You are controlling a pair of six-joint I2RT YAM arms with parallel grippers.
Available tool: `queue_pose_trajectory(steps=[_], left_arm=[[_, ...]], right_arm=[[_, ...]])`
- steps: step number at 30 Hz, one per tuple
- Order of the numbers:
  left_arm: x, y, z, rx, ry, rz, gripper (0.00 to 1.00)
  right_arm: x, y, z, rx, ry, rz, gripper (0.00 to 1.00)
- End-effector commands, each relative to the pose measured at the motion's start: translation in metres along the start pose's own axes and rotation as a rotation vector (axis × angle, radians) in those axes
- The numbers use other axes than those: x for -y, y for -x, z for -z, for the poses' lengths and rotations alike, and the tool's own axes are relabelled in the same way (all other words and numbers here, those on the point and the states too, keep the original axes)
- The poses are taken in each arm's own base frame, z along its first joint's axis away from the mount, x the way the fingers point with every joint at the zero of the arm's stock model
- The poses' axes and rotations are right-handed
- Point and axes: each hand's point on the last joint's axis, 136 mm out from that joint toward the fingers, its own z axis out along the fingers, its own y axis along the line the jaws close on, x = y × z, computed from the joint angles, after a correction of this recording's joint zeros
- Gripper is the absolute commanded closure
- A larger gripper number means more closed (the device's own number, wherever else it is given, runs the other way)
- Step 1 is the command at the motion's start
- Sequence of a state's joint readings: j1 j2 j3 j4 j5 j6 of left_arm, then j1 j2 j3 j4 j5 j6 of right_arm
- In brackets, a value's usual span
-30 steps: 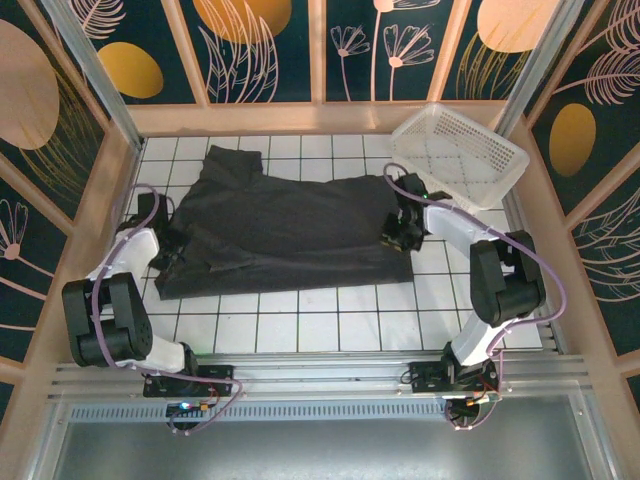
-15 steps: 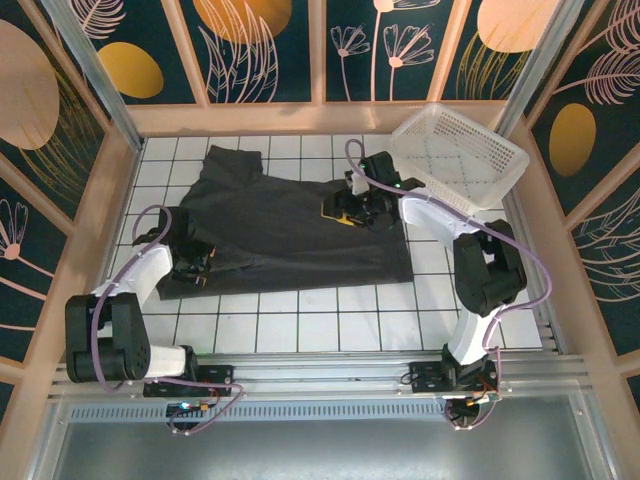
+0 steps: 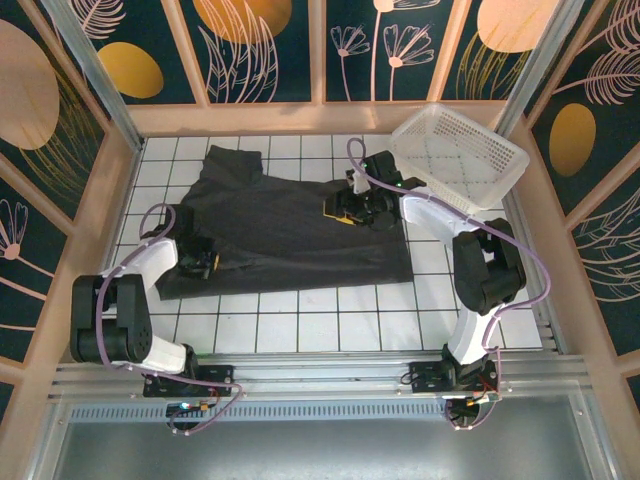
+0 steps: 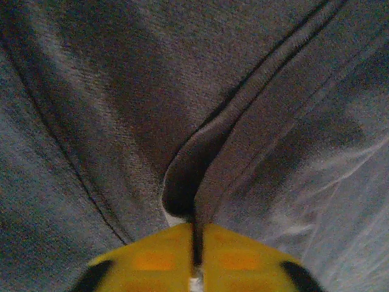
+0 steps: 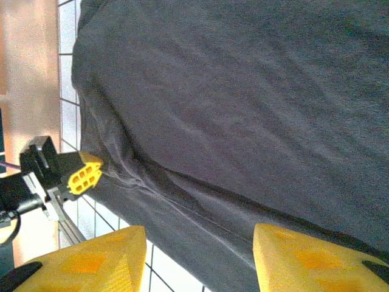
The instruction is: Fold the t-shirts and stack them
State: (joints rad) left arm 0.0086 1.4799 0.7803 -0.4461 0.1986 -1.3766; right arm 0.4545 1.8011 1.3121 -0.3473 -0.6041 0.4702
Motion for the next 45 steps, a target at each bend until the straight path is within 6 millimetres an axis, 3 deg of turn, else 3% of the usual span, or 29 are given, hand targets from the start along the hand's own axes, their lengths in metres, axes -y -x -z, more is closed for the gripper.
queue_pose_trajectory(steps=[1,6,11,19,31,36,43,45], left_arm=[[0.037,0.000,0.005,0.015,-0.043,-0.110,1.00],[0.081,-0.015,-0.002,0.015,0.009,-0.384,1.00],[0.098,-0.030,-0.023,0.006,0.121,-0.595,1.00],[0.102,-0.041,-0.046,-0.016,0.224,-0.783,1.00],[0.093,-0.075,-0.049,-0.060,0.293,-0.993,1.00],[0.083,-0.076,-0.050,-0.065,0.335,-1.023,1.00],[0.116,-0.082,-0.052,-0.037,0.230,-1.039,0.99],[0.122,-0.090,-0.054,-0.064,0.193,-1.053,0.91]], right_arm=[[0.008,0.001,0.005,0.009,-0.024,-0.013,0.50],[0.014,0.005,0.007,0.020,-0.039,-0.032,0.51],[0.018,0.008,0.010,0.026,-0.046,-0.040,0.52],[0.023,0.005,0.011,0.020,-0.050,-0.056,0.52],[0.028,0.008,0.006,0.009,-0.057,-0.070,0.52],[0.030,0.007,0.004,0.001,-0.055,-0.075,0.52],[0.031,0.006,0.004,0.000,-0.059,-0.077,0.52],[0.033,0.004,0.004,0.001,-0.067,-0.076,0.52]])
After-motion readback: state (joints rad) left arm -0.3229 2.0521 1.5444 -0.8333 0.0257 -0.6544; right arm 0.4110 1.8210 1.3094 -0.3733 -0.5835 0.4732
